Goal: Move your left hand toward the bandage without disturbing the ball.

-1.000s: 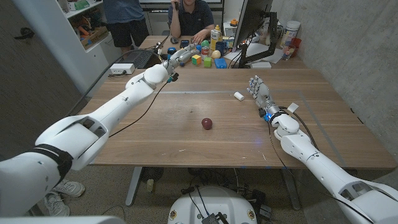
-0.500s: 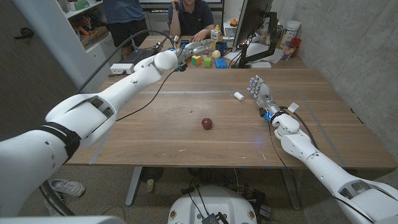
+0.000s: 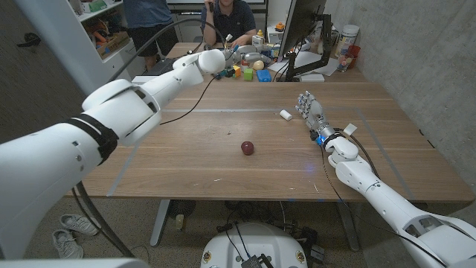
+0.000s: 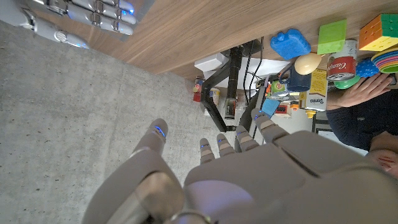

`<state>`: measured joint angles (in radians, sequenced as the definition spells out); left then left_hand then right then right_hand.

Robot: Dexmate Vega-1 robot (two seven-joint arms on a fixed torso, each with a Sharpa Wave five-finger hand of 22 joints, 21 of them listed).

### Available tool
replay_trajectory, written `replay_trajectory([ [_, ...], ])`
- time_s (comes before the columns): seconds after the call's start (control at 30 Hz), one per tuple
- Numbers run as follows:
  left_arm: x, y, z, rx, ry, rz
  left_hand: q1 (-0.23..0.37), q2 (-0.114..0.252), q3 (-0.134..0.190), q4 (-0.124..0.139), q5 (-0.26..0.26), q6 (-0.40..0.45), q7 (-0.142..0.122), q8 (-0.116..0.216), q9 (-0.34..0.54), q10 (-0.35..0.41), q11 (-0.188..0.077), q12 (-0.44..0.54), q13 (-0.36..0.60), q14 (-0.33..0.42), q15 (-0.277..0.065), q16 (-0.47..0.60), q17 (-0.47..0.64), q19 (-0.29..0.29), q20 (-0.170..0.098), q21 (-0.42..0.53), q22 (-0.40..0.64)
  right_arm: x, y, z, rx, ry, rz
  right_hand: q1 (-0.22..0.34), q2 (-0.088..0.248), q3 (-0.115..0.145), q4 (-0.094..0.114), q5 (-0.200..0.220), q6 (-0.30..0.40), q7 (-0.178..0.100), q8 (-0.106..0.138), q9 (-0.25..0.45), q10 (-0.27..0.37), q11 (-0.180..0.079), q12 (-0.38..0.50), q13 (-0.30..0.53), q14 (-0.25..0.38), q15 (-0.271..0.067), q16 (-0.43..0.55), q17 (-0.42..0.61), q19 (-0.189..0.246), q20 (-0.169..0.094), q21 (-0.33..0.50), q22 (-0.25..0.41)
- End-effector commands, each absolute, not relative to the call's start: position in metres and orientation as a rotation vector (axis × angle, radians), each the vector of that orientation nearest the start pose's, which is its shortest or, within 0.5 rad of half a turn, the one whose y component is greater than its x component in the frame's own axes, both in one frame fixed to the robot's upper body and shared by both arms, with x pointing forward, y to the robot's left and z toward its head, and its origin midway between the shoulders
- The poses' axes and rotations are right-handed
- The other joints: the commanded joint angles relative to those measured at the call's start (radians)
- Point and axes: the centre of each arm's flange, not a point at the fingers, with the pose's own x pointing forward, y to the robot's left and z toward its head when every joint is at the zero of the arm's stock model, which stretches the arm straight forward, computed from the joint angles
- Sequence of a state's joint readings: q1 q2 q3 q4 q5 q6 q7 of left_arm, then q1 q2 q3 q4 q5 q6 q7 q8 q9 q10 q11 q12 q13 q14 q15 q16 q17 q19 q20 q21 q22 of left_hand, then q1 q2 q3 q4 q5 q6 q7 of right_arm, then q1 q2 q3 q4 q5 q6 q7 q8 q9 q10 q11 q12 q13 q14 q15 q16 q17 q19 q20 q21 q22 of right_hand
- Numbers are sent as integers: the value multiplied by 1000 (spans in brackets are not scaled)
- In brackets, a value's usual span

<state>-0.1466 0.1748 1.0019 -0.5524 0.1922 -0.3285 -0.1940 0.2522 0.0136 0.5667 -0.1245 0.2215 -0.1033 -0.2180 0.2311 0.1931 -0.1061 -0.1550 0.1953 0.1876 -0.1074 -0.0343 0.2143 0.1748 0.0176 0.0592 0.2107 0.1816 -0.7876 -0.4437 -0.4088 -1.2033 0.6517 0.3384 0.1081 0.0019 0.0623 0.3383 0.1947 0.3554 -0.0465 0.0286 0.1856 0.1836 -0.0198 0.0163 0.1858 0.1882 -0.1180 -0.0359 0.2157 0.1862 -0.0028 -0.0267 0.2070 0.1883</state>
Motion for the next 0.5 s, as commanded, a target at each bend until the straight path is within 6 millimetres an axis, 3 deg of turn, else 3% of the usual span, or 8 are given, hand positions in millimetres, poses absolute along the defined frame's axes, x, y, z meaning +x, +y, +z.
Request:
replay_trajectory([
  [0.03,699,39,250,1420,-601,-283,7,-17,0,-11,0,6,-3,4,4,4,-2,-2,2,8,-31,2,4,5,11,-1,-1,666,-262,-33,65,-605,298,1,127,7,0,4,5,-1,8,4,2,0,7,3,-1,-36,6,2,2,-107,7,4],
  [0.2,703,23,252,1459,-512,-77,13,-26,-4,-18,1,7,-3,4,4,4,0,-2,3,6,-28,1,4,3,15,-3,-1,667,-262,-36,69,-598,299,1,126,7,0,4,6,1,8,4,2,0,7,3,0,-36,6,2,2,-107,7,4],
  [0.4,702,11,248,1471,-462,-70,23,-38,-8,-28,3,10,-3,5,5,19,3,3,3,12,-27,2,4,9,21,-4,-1,669,-263,-39,74,-591,294,0,126,7,0,4,7,0,8,4,2,0,7,3,-1,-36,5,2,2,-108,7,4],
  [0.5,709,4,212,1341,-347,-244,45,-54,-14,-41,9,28,-2,12,7,47,-3,10,3,39,-32,9,4,38,22,3,-1,670,-265,-40,76,-592,292,0,126,7,0,4,8,1,8,4,2,0,7,3,-1,-36,5,2,2,-108,7,4],
])
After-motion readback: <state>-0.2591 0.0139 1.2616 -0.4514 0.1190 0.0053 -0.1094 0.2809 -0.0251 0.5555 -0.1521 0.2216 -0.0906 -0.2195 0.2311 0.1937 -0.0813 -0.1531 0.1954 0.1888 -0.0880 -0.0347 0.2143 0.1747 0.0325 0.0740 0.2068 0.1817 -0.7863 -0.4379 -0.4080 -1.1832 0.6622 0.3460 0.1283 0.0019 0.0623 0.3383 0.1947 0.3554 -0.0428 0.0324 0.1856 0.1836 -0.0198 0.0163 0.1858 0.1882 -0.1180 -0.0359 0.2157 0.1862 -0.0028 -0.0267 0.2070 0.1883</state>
